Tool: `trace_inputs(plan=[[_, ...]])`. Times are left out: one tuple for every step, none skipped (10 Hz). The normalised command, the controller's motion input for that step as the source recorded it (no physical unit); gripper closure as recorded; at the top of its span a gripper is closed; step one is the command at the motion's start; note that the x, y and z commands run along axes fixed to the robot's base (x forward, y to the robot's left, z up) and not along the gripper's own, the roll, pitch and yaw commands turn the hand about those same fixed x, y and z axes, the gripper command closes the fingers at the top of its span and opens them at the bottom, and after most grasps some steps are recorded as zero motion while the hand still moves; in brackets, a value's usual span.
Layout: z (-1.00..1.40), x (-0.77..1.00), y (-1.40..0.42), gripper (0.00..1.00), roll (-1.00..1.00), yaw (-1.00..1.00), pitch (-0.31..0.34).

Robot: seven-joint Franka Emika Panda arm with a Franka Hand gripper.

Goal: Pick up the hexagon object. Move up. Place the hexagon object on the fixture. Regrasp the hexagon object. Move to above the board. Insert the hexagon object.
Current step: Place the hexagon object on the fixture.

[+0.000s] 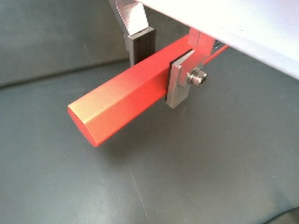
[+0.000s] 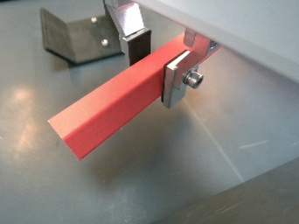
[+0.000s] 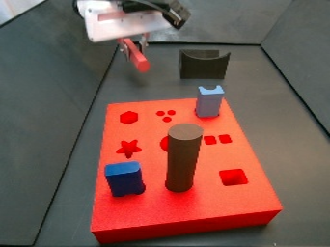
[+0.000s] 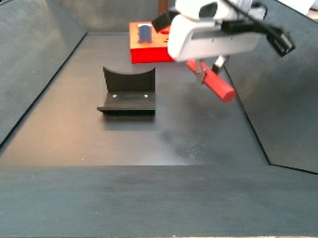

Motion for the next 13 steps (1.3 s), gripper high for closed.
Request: trace_inputs(plan=[[1.00, 0.00, 0.00, 1.00, 0.00, 0.00, 0.000], [1.00, 0.00, 0.00, 1.00, 0.01, 0.00, -0.004], [1.00, -0.01, 0.00, 1.00, 0.01, 0.00, 0.014], [1.00, -0.02, 0.01, 1.00, 0.02, -0.01, 0.020], [1.00, -0.02, 0.01, 1.00, 0.03, -0.01, 0.028], [1.00, -0.02, 0.01, 1.00, 0.05, -0.01, 0.037], [1.00, -0.03, 0.02, 1.00, 0.05, -0.01, 0.040], [0.99, -0.03, 0.02, 1.00, 0.06, -0.01, 0.045], [0.79, -0.02, 0.02, 1.00, 0.07, -0.01, 0.051], [0.63, -0.01, 0.02, 1.00, 0.08, -0.01, 0.059], [0.53, -0.01, 0.02, 1.00, 0.08, -0.01, 0.065], [0.27, 0.00, 0.02, 1.00, 0.09, 0.00, 0.083], [-0.08, 1.00, -0.07, 1.00, -0.05, -1.00, 0.198]])
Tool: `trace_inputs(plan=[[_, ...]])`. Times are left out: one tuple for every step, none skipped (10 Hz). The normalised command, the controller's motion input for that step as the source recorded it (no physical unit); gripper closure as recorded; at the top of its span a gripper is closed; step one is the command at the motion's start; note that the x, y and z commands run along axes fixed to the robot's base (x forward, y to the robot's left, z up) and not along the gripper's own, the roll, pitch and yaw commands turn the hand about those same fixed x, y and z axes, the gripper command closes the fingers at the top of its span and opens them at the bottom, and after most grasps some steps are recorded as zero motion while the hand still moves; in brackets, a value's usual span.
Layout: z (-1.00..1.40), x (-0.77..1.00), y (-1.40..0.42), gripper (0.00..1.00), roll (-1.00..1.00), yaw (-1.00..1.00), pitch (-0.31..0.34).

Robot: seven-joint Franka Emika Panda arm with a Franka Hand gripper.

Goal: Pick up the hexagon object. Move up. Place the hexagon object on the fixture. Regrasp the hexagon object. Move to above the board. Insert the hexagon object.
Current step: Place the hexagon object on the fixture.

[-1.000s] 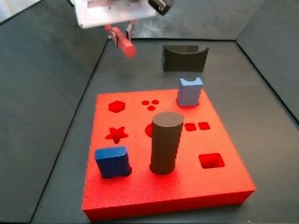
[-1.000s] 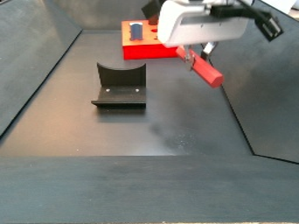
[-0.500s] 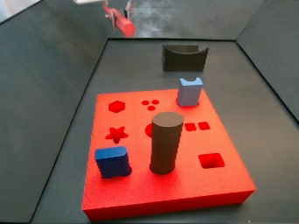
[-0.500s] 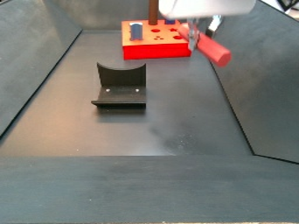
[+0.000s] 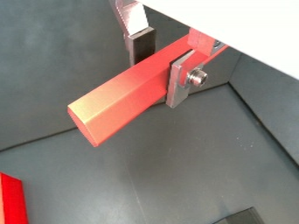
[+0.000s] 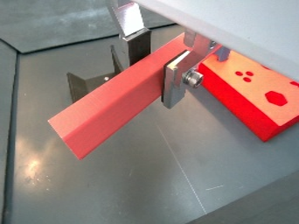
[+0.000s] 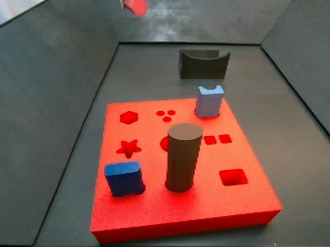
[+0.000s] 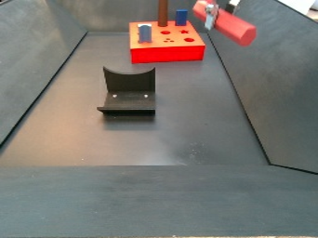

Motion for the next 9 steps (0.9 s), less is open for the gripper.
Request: trace_inputs(plan=[[-0.11, 1.00, -0.07, 1.00, -0.06, -1.00, 0.203], [-0.10, 1.00, -0.06, 1.00, -0.08, -1.00, 0.233], [-0.08, 1.00, -0.06, 1.00, -0.11, -1.00, 0.270], [-0.07, 1.00, -0.05, 1.00, -0.13, -0.78, 0.258], [-0.07, 1.00, -0.05, 1.00, -0.13, -0.54, 0.225], [-0.07, 1.00, -0.04, 1.00, -0.13, -0.41, 0.198], [-0.06, 1.00, -0.04, 1.00, -0.14, -0.20, 0.156], [-0.05, 1.00, -0.03, 1.00, -0.14, -0.13, 0.143], [-0.04, 1.00, -0.03, 1.00, -0.14, -0.07, 0.139]])
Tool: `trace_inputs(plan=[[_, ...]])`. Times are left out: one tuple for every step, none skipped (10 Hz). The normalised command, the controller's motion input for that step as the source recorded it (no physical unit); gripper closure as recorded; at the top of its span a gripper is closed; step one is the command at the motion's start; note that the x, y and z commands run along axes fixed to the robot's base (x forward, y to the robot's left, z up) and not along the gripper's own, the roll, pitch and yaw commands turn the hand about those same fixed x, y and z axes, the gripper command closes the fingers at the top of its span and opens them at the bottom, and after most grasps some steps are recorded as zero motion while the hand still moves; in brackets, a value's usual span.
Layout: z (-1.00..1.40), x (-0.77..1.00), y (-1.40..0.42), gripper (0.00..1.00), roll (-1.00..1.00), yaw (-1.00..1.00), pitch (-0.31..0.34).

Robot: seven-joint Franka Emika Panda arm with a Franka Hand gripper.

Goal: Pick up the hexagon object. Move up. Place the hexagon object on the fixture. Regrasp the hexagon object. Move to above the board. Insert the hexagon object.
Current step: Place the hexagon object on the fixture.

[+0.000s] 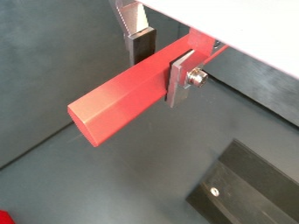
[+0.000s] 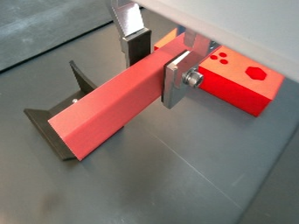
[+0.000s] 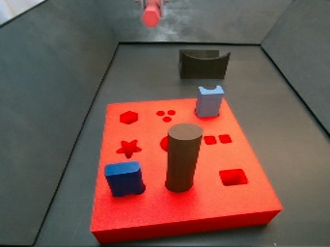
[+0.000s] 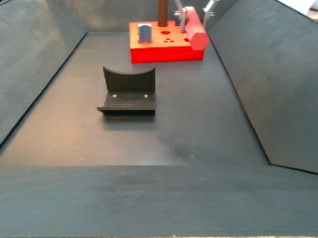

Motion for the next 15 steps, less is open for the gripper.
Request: trace_inputs(plan=[[-0.04, 1.00, -0.02, 1.00, -0.15, -0.05, 0.144], [-0.03, 1.00, -0.02, 1.00, -0.15, -0.04, 0.149], [-0.03, 1.00, -0.02, 1.00, -0.16, -0.04, 0.151], [-0.02, 1.00, -0.01, 1.00, -0.16, -0.04, 0.158], [-0.02, 1.00, -0.01, 1.00, -0.16, -0.03, 0.162], [0.20, 1.00, 0.27, 1.00, -1.00, 0.00, -0.027], [0.21, 1.00, 0.28, 1.00, -1.00, 0.00, -0.026], [0.16, 1.00, 0.25, 1.00, -1.00, -0.01, -0.008], [0.12, 1.00, 0.20, 1.00, -1.00, -0.01, 0.005], [0.08, 1.00, 0.16, 1.00, -1.00, -0.02, 0.027], [0.06, 1.00, 0.14, 1.00, -1.00, -0.02, 0.035], [0.03, 1.00, 0.11, 1.00, -1.00, -0.03, 0.051], [0.01, 1.00, 0.09, 1.00, -1.00, -0.04, 0.064], [-0.01, 0.91, 0.07, 1.00, -1.00, -0.05, 0.076], [-0.02, 0.83, 0.06, 1.00, -1.00, -0.06, 0.087]])
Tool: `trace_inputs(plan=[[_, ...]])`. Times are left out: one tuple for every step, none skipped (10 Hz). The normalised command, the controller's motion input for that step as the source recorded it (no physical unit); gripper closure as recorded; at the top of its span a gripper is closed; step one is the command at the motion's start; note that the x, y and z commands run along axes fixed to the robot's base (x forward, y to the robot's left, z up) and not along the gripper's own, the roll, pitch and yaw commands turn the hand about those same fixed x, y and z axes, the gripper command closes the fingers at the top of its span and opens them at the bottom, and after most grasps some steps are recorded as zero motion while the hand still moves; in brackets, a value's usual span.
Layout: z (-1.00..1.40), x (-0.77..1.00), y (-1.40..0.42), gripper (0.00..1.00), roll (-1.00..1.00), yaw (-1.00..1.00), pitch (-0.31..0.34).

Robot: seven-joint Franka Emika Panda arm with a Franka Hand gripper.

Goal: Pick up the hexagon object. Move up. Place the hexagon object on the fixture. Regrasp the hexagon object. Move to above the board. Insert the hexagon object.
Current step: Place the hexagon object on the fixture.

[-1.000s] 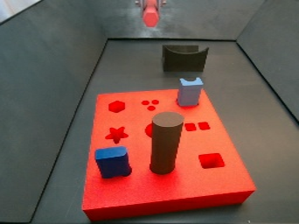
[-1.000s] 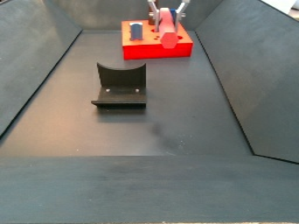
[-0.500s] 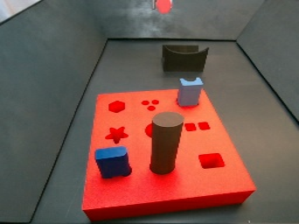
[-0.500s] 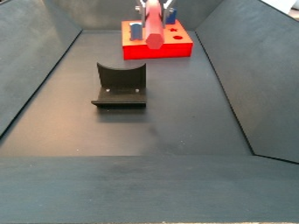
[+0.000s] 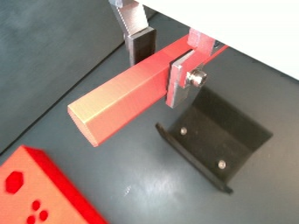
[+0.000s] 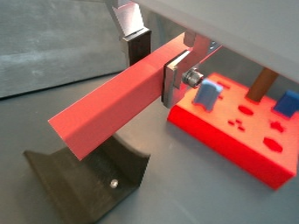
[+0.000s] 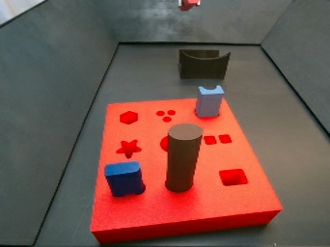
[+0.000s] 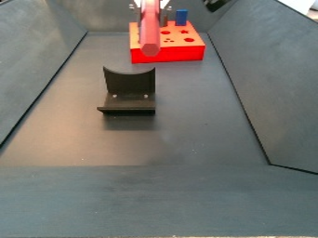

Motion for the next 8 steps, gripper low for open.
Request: trace_inputs(plan=[[-0.02, 0.74, 0.06, 1.00, -1.00, -0.08, 0.101], [-0.02, 0.69, 0.05, 1.00, -1.00, -0.10, 0.105], [-0.02, 0.59, 0.05, 1.00, -0.84, -0.11, 0.100], [-0.02, 0.50, 0.05, 1.00, -0.62, -0.11, 0.082], [-0.02, 0.44, 0.05, 1.00, -0.46, -0.11, 0.071], [-0.02, 0.39, 0.05, 1.00, -0.35, -0.11, 0.068], [-0.01, 0.29, 0.03, 1.00, -0.22, -0.10, 0.057], [-0.01, 0.21, 0.04, 1.00, -0.18, -0.10, 0.047]])
